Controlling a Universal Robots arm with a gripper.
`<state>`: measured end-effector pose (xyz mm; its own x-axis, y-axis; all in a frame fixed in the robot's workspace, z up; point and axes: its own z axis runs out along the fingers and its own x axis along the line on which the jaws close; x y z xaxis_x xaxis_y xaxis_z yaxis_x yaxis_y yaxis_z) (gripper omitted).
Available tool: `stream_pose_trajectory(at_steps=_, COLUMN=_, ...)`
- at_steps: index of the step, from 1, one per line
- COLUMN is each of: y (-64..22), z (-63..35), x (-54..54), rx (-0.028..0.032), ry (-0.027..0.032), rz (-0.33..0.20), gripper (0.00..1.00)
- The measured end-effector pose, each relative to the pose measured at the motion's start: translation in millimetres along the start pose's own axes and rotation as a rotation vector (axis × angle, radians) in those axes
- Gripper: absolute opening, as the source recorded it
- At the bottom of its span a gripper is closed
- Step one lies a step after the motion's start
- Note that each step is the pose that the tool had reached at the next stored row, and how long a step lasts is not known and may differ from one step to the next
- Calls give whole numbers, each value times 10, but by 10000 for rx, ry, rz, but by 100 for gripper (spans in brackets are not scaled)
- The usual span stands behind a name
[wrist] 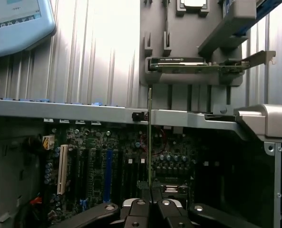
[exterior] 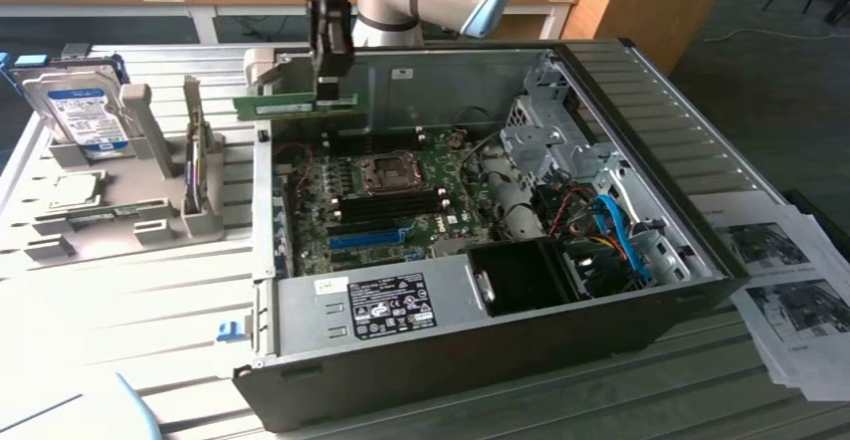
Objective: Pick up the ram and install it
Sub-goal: 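Pick up the ram and move it above insertion slot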
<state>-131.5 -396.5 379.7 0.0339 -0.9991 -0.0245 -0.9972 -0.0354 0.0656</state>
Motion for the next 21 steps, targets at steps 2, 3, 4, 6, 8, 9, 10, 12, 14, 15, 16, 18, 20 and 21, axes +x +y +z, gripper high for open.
stream_pose_trajectory(at_steps=2, y=-65, z=-4, x=2, rx=0, ry=0, rz=0, gripper=11)
stream_pose_trajectory(at_steps=3, y=-97, z=-6, x=3, rx=0, ry=0, rz=-1, gripper=11)
stream_pose_trajectory(at_steps=4, y=-127, z=-9, x=4, rx=0, ry=0, rz=0, gripper=11)
stream_pose_trajectory(at_steps=6, y=-192, z=-13, x=6, rx=-1, ry=0, rz=1, gripper=11)
stream_pose_trajectory(at_steps=8, y=-264, z=-17, x=9, rx=0, ry=0, rz=0, gripper=11)
stream_pose_trajectory(at_steps=9, y=-301, z=-20, x=10, rx=-1, ry=0, rz=1, gripper=11)
stream_pose_trajectory(at_steps=10, y=-339, z=-23, x=11, rx=-2, ry=1, rz=1, gripper=11)
stream_pose_trajectory(at_steps=12, y=-415, z=-27, x=14, rx=-3, ry=-1, rz=0, gripper=11)
stream_pose_trajectory(at_steps=14, y=-488, z=-32, x=17, rx=-3, ry=-1, rz=1, gripper=11)
stream_pose_trajectory(at_steps=15, y=-522, z=-34, x=18, rx=-4, ry=-1, rz=0, gripper=11)
stream_pose_trajectory(at_steps=16, y=-555, z=-37, x=19, rx=-4, ry=-1, rz=0, gripper=11)
stream_pose_trajectory(at_steps=18, y=-620, z=-41, x=21, rx=-5, ry=-1, rz=1, gripper=11)
stream_pose_trajectory(at_steps=20, y=-689, z=-46, x=23, rx=-5, ry=0, rz=0, gripper=11)
stream_pose_trajectory(at_steps=21, y=-722, z=-48, x=24, rx=-6, ry=-1, rz=2, gripper=11)
